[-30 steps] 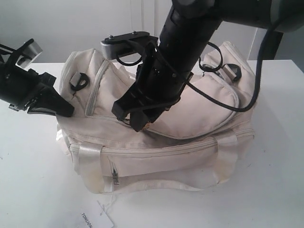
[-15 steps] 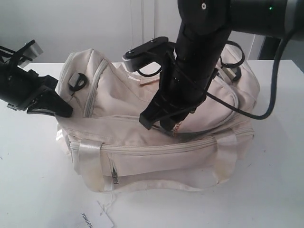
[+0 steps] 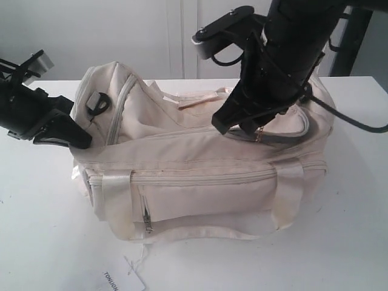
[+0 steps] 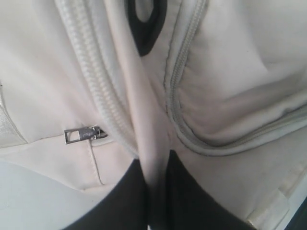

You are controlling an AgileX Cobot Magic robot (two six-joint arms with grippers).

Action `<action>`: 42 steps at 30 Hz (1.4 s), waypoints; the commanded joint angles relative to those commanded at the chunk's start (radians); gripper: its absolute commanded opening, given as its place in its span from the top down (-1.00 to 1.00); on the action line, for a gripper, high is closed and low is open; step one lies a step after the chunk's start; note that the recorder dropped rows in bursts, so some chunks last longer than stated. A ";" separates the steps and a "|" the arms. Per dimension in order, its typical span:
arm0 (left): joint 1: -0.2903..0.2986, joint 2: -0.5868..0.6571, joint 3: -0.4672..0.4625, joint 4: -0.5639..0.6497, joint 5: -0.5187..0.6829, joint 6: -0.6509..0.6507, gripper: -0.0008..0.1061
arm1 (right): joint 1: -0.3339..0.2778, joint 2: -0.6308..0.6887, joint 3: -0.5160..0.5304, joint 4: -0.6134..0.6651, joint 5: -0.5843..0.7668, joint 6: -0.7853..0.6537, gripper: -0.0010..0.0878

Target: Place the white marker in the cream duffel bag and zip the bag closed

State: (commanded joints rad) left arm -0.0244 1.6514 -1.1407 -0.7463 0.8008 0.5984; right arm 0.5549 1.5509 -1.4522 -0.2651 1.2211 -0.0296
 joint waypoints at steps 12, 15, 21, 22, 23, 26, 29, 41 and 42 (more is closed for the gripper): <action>0.000 0.000 0.000 0.006 -0.004 0.000 0.99 | -0.138 -0.064 0.000 -0.025 0.000 0.000 0.92; 0.000 0.000 0.000 0.008 -0.004 0.000 0.99 | -0.171 -0.068 0.000 -0.031 0.000 0.000 0.92; 0.000 0.000 0.000 0.008 -0.012 0.000 0.99 | -0.226 -0.068 0.000 -0.069 0.000 0.030 0.92; 0.000 0.000 0.000 0.012 -0.014 0.000 0.99 | -0.235 -0.068 0.000 -0.073 0.000 0.038 0.92; 0.000 0.000 0.000 0.019 -0.016 0.000 0.99 | -0.243 -0.068 0.000 -0.073 0.000 0.038 0.92; 0.000 0.000 0.000 0.025 -0.017 0.000 0.99 | -0.264 -0.068 0.000 -0.071 0.000 0.045 0.92; 0.000 0.000 0.000 0.025 -0.023 0.000 0.99 | -0.266 -0.068 0.000 -0.060 0.000 0.058 0.92; 0.000 0.000 0.000 -0.007 -0.025 0.003 0.88 | -0.266 -0.068 0.000 0.232 -0.032 0.007 0.92; 0.000 0.000 0.000 -0.007 -0.025 0.003 0.79 | -0.266 -0.068 0.000 0.243 -0.039 0.007 0.92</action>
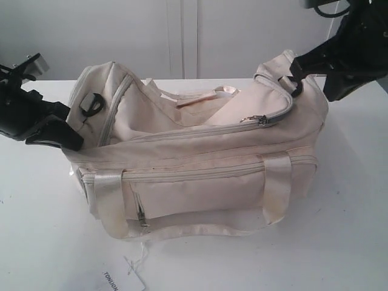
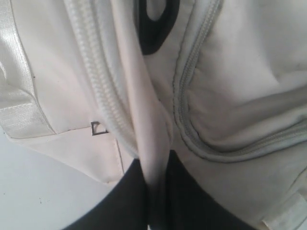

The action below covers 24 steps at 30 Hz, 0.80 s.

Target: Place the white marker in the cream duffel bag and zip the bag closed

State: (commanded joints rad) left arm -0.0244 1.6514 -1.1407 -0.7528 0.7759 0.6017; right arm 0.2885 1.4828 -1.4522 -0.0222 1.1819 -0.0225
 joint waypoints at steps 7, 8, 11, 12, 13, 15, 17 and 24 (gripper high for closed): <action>0.000 -0.017 0.000 0.000 0.007 0.005 -0.12 | -0.093 0.000 0.000 0.281 -0.014 -0.150 0.98; 0.000 -0.028 0.000 0.000 0.005 0.005 -0.15 | -0.116 0.000 0.000 0.313 -0.014 -0.166 0.98; 0.000 -0.073 0.000 0.010 0.002 0.005 -0.16 | -0.168 0.000 0.000 0.374 -0.010 -0.192 0.98; 0.000 -0.092 0.000 0.014 0.002 0.007 -0.16 | -0.182 0.000 0.000 0.395 -0.008 -0.203 0.98; 0.000 -0.112 0.000 0.020 0.002 0.007 -0.16 | -0.190 0.000 0.000 0.412 -0.004 -0.211 0.98; 0.000 -0.154 0.000 0.030 0.002 0.012 -0.16 | -0.199 0.000 0.000 0.422 -0.004 -0.222 0.98; 0.000 -0.192 0.000 0.030 0.004 0.047 -0.16 | -0.199 0.000 0.000 0.422 -0.004 -0.227 0.98; -0.010 -0.274 0.000 -0.164 0.108 0.288 -0.12 | -0.199 0.025 0.000 0.437 0.002 -0.233 0.98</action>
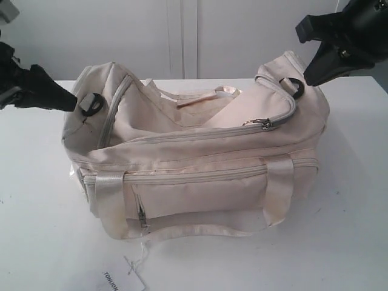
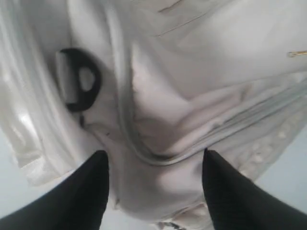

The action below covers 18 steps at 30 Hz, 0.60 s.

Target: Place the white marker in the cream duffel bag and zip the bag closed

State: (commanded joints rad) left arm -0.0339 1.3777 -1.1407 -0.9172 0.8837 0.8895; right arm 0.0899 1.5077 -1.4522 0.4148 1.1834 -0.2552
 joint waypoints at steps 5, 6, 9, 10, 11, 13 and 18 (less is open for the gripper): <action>-0.099 -0.003 0.000 -0.032 0.025 0.120 -0.04 | 0.000 0.040 0.002 0.014 0.014 0.000 0.98; -0.124 -0.003 0.000 -0.032 0.019 0.141 -0.04 | 0.000 0.045 0.005 0.022 0.014 -0.005 0.98; -0.196 -0.003 0.000 -0.029 -0.026 0.191 -0.04 | 0.000 0.063 0.035 0.047 0.010 -0.015 0.98; -0.220 -0.003 0.000 -0.015 -0.054 0.195 -0.04 | 0.000 0.068 0.049 0.047 0.003 -0.015 0.98; -0.237 -0.003 0.000 -0.004 -0.077 0.198 -0.04 | 0.000 0.073 0.065 0.047 -0.011 -0.015 0.98; -0.269 -0.003 0.000 0.008 -0.124 0.210 -0.04 | 0.000 0.080 0.091 0.055 -0.044 -0.015 0.98; -0.297 -0.003 0.000 0.010 -0.181 0.210 -0.04 | 0.000 0.111 0.117 0.216 -0.107 -0.108 0.98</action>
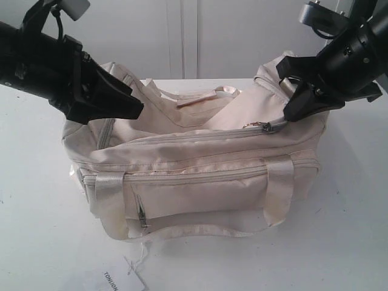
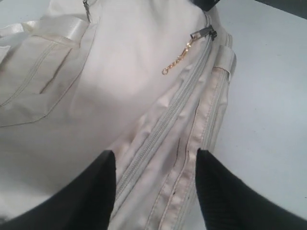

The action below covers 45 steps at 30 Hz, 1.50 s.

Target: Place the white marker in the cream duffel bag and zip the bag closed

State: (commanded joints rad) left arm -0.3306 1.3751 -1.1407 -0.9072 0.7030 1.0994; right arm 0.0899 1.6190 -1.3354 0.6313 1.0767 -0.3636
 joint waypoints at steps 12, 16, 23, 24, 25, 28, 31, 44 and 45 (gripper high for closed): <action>-0.061 0.000 0.000 -0.004 -0.010 0.093 -0.04 | 0.000 -0.088 -0.007 -0.072 -0.063 0.044 0.98; -0.185 0.043 0.000 -0.004 -0.130 0.227 -0.04 | 0.000 -0.090 -0.007 -0.106 -0.015 0.064 0.98; -0.302 0.169 0.000 -0.040 -0.232 0.312 -0.04 | 0.002 -0.090 -0.007 -0.081 -0.002 0.028 0.98; -0.312 0.179 0.000 -0.041 -0.235 0.325 -0.04 | 0.010 -0.090 -0.007 -0.078 -0.002 0.024 0.98; -0.321 0.189 0.000 -0.041 -0.242 0.336 -0.04 | 0.015 -0.090 -0.007 -0.078 -0.004 0.022 0.98; -0.333 0.209 0.000 -0.041 -0.300 0.345 -0.04 | 0.040 -0.090 -0.007 -0.078 -0.018 0.006 0.98; -0.333 0.225 0.000 -0.043 -0.359 0.345 -0.04 | 0.061 -0.090 -0.007 -0.081 -0.041 0.001 0.98; -0.333 0.192 -0.002 -0.043 -0.359 0.345 0.27 | 0.101 -0.090 -0.007 -0.085 -0.083 -0.030 0.98; -0.333 0.177 -0.002 -0.043 -0.359 0.345 0.23 | 0.101 -0.090 -0.007 -0.085 -0.088 -0.030 0.98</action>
State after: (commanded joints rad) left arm -0.6636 1.5526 -1.1427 -0.9499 0.3439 1.4439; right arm 0.1906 1.5287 -1.3425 0.5466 0.9885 -0.3936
